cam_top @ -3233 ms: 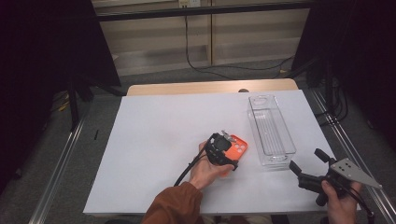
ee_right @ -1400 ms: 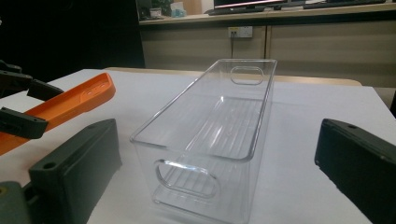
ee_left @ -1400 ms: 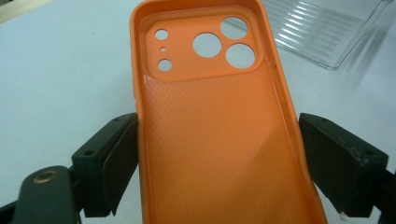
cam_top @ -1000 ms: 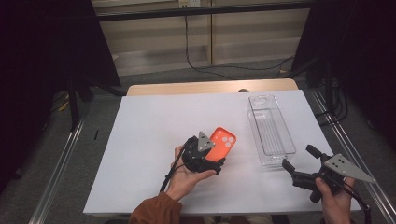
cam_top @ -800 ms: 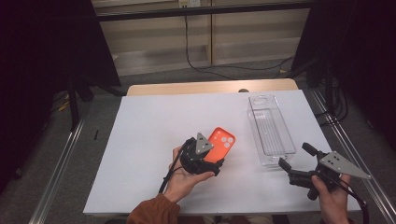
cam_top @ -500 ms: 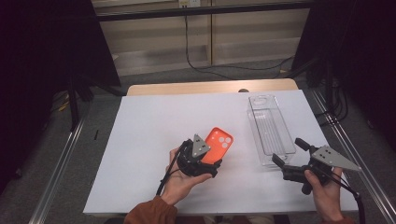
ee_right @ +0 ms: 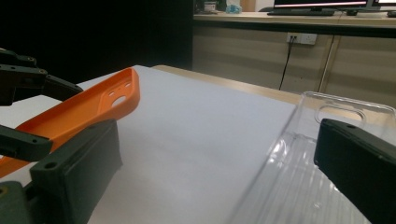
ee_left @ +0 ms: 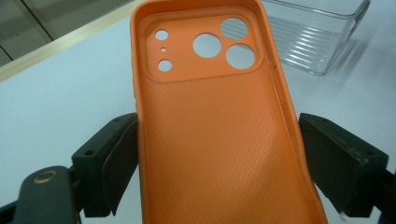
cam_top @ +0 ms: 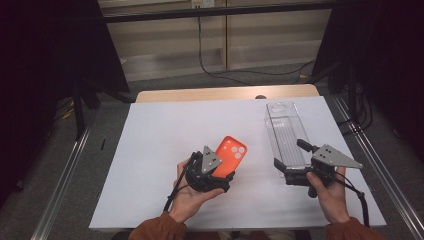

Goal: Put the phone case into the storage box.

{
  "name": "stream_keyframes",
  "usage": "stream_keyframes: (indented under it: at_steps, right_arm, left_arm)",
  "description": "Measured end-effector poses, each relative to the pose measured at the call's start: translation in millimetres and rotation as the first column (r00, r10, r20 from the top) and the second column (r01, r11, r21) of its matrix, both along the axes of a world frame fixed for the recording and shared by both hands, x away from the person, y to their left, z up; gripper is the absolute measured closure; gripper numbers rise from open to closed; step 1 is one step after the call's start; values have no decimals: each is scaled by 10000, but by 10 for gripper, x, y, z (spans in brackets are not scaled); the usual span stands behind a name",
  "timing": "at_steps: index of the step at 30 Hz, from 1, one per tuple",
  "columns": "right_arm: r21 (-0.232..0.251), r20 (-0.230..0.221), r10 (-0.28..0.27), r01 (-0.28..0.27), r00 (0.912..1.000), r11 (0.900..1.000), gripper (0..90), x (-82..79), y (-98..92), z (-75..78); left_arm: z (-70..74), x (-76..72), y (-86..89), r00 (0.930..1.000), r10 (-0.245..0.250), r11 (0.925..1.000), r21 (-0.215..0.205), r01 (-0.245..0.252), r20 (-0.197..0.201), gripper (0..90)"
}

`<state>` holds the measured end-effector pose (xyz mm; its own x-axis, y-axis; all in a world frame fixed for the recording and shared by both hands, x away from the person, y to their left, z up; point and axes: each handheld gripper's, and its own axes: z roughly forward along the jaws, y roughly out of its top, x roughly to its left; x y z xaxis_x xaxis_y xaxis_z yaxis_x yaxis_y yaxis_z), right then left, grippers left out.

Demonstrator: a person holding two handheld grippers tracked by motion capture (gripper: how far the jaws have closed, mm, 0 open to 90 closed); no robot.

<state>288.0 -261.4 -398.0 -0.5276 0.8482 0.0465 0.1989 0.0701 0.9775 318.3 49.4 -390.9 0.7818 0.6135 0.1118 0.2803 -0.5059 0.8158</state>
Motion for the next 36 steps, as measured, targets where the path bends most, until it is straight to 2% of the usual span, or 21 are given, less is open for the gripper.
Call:
stream_keyframes:
  at_steps: [6,11,16,18,20,25,30,36]
  right_arm:
    - [-42,-98,259,-260,9996,9997,3,95,240,54]
    - [25,-246,400,-399,9989,9992,1,110,372,55]
    - [7,-518,364,-365,9980,9993,0,132,421,67]
    - [147,-747,523,-513,9958,9986,0,148,430,75]
    - [179,-838,557,-544,9949,9984,0,159,442,90]
    - [401,-1095,462,-420,9929,9983,8,191,499,135]
    - [393,-1279,246,-197,9915,9990,34,231,561,179]
    - [421,-1381,215,-158,9902,9990,75,269,613,267]
  left_arm:
    - [9,-53,-5,9997,44,10000,-5,-43,260,153]
    - [7,-106,-13,9982,-1,9998,194,-11,603,153]
    - [2,-119,-30,9968,103,9998,136,-114,789,153]
    - [-9,-124,-50,9953,155,9997,169,-172,955,153]
    - [-15,-130,-62,9953,135,9997,210,-156,960,153]
    - [-28,-139,-106,9909,234,9992,299,-276,1327,153]
    - [-36,-113,-165,9865,530,9985,51,-544,1550,153]
    - [1,-112,-233,9782,514,9987,-69,-511,2012,153]
